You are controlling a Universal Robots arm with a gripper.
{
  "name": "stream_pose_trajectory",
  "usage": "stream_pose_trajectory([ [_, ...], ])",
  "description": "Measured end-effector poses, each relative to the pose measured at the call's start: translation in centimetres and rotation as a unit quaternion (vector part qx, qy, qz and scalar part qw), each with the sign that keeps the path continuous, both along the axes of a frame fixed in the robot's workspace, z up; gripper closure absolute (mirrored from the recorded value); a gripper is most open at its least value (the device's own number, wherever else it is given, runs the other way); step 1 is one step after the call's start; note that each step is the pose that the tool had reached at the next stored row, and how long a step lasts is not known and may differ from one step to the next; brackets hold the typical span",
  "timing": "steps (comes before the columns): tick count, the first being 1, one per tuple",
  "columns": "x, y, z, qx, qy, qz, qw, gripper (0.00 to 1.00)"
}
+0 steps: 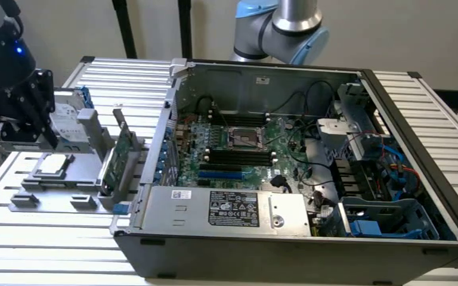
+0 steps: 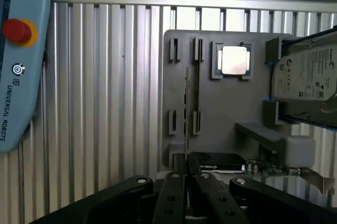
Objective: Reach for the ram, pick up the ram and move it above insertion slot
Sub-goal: 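Pick up the ram and move it above insertion slot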
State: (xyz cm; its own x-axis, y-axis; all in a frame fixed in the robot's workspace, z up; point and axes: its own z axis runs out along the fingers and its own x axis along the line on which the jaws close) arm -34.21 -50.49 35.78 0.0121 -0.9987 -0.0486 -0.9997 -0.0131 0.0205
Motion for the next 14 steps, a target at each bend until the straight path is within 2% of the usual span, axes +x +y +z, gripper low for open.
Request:
stream_pose_trajectory([
  [9, 4.1, 0.0, 3.31, 0.0058, 0.0031, 0.0, 1.0, 0.87],
  [14, 6.3, 0.0, 4.69, 0.0083, 0.0042, 0.0, 1.0, 0.87],
])
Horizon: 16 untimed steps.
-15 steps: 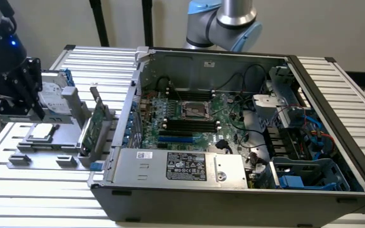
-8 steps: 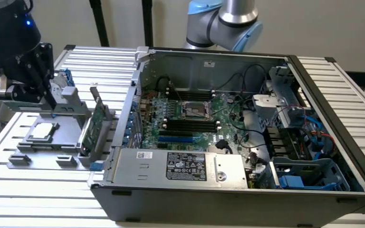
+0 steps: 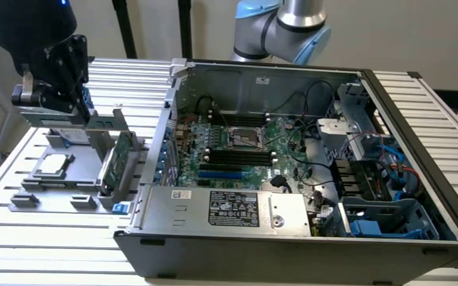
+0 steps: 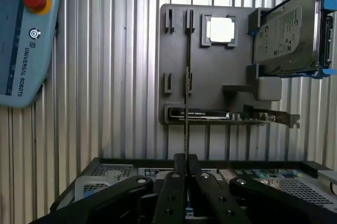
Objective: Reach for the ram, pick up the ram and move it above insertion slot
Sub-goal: 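Pick up the ram and move it above insertion slot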
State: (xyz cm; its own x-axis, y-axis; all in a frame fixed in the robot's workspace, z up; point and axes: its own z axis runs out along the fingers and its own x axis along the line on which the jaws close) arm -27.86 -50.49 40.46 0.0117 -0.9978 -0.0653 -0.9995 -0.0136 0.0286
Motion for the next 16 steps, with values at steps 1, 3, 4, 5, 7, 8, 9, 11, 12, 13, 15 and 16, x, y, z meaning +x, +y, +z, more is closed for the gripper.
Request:
stream_pose_trajectory([
  [1, 0.4, 0.0, 0.14, 0.0006, 0.0, 0.0, 1.0, 0.87],
  [3, 1.4, 0.01, 0.35, 0.0023, 0.0, 0.0, 1.0, 0.87],
  [4, 1.8, 0.01, 0.42, 0.0031, 0.0, 0.0, 1.0, 0.87],
  [5, 2.3, 0.02, 0.47, 0.0039, 0.0, 0.0, 1.0, 0.87],
  [7, 3.2, 0.04, 0.53, 0.0054, 0.0, 0.0, 1.0, 0.87],
  [8, 3.6, 0.05, 0.54, 0.0062, 0.0, 0.0, 1.0, 0.87],
  [9, 4.1, 0.06, 0.55, 0.0071, 0.0, 0.0, 1.0, 0.87],
  [11, 5.0, 0.1, 0.55, 0.0091, 0.0, 0.0, 1.0, 0.87],
  [12, 5.5, 0.12, 0.55, 0.0097, 0.0, 0.0, 1.0, 0.87],
  [13, 5.9, 0.14, 0.55, 0.0103, 0.0, 0.0, 0.9999, 0.87],
  [15, 6.8, 0.21, 0.55, 0.011, 0.0, 0.0, 0.9999, 0.87],
  [16, 7.3, 0.24, 0.55, 0.0112, 0.0001, 0.0, 0.9999, 0.87],
])
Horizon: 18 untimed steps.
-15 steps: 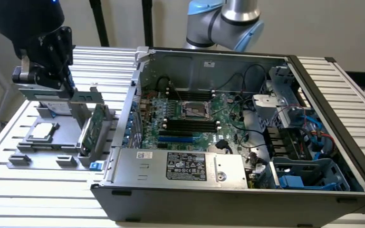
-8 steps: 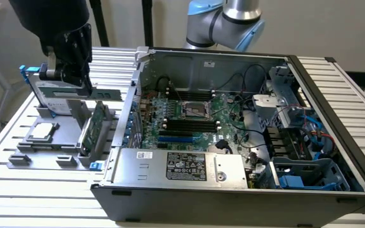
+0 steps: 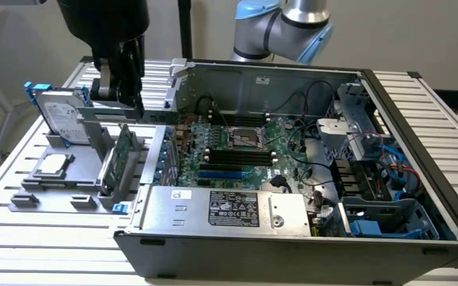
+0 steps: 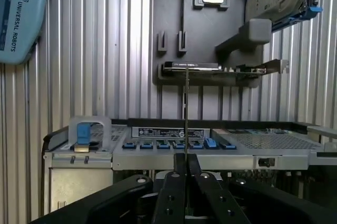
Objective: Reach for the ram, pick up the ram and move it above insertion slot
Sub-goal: 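Pick up the ram and move it above insertion slot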
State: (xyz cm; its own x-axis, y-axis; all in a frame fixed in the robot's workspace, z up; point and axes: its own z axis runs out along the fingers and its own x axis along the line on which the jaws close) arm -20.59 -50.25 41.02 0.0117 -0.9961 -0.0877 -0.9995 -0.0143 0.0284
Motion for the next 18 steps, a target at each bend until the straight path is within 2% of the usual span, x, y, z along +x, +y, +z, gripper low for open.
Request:
stream_pose_trajectory([
  [9, 4.1, 0.53, -0.05, 0.0005, -0.0001, 0.0, 1.0, 0.87],
  [18, 8.1, 1.5, -0.18, 0.0004, 0.0, 0.0, 1.0, 0.87],
])
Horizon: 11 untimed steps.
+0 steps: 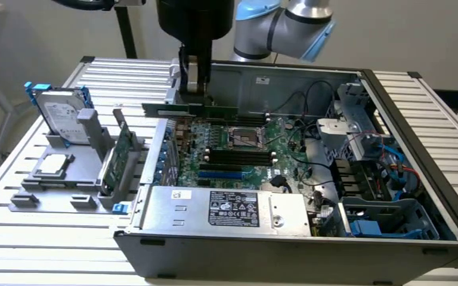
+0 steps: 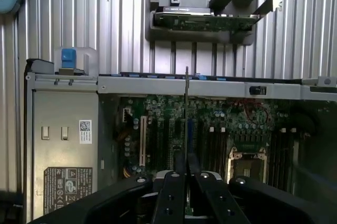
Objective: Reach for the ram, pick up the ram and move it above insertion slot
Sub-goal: 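Pick up the ram and move it above insertion slot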
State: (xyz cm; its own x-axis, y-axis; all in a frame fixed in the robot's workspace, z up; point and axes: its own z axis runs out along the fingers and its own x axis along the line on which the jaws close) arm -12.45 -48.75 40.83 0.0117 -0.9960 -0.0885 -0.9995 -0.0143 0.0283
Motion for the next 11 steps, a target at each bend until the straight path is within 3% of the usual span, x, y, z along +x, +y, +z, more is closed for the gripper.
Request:
stream_pose_trajectory([
  [11, 3.8, 2.07, -0.17, 0.0, 0.0, 0.0, 1.0, 0.87],
])
